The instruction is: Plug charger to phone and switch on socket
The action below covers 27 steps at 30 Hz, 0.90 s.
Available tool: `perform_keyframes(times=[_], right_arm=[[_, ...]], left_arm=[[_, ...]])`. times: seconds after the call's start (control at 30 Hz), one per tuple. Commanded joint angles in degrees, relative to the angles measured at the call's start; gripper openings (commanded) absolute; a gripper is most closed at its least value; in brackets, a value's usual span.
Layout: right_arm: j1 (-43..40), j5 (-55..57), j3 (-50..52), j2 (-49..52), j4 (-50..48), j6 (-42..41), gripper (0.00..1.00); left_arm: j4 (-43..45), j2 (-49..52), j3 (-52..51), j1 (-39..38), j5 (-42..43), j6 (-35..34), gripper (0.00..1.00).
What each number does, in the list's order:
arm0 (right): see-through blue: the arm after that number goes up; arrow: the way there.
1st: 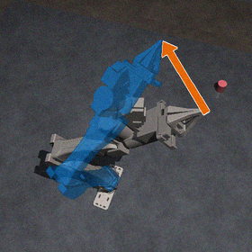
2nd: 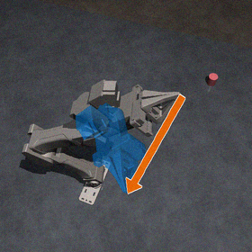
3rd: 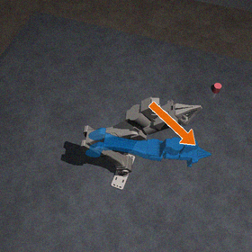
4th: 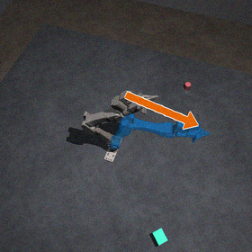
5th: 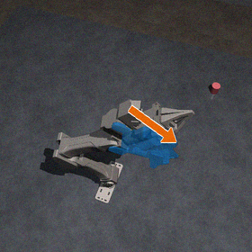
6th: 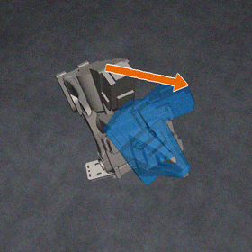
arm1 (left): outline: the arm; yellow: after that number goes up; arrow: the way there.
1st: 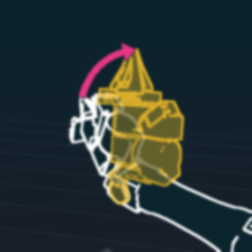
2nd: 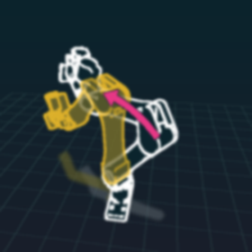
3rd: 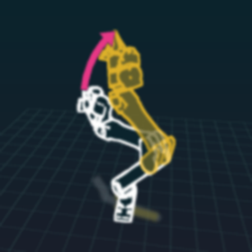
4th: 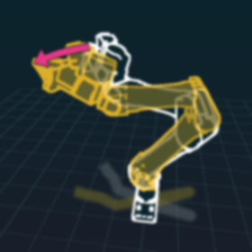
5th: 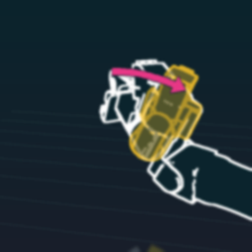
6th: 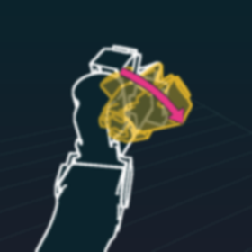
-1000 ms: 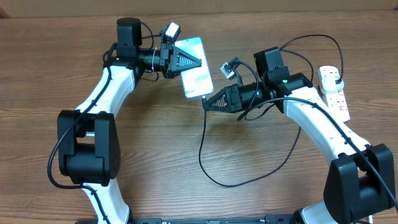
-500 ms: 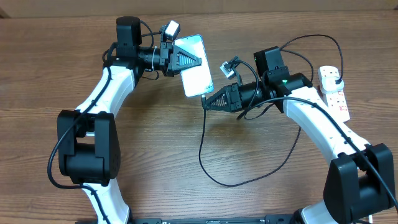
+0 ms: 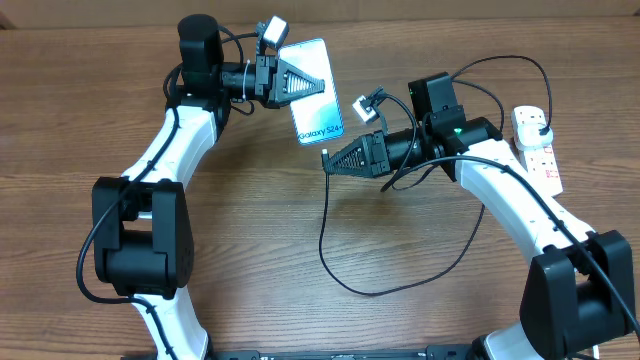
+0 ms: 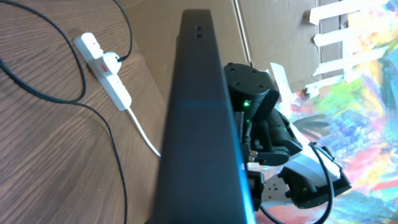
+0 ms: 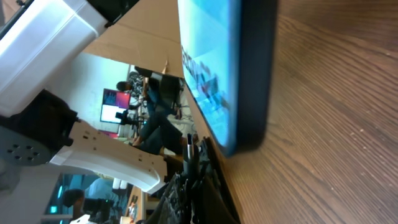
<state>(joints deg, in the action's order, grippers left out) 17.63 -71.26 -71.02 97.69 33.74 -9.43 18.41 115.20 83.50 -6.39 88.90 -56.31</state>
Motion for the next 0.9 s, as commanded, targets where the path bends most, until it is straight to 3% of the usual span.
perform_keyframes(times=[0.0,0.33,0.87], right_arm=[[-0.13,-2.58,0.31,0.5,-1.62,0.0,0.04],[-0.26,-2.58,0.31,0.5,-5.49,-1.68,0.04],[-0.87,-3.39,0.31,0.5,-8.0,-4.33,0.04]], left_arm=[[2.91,-0.15,0.55,-0.39,1.62,-8.37,0.04],[2.89,-0.15,0.55,-0.42,1.62,-11.89,0.04],[2.91,-0.15,0.55,-0.46,1.64,-11.85,0.04]])
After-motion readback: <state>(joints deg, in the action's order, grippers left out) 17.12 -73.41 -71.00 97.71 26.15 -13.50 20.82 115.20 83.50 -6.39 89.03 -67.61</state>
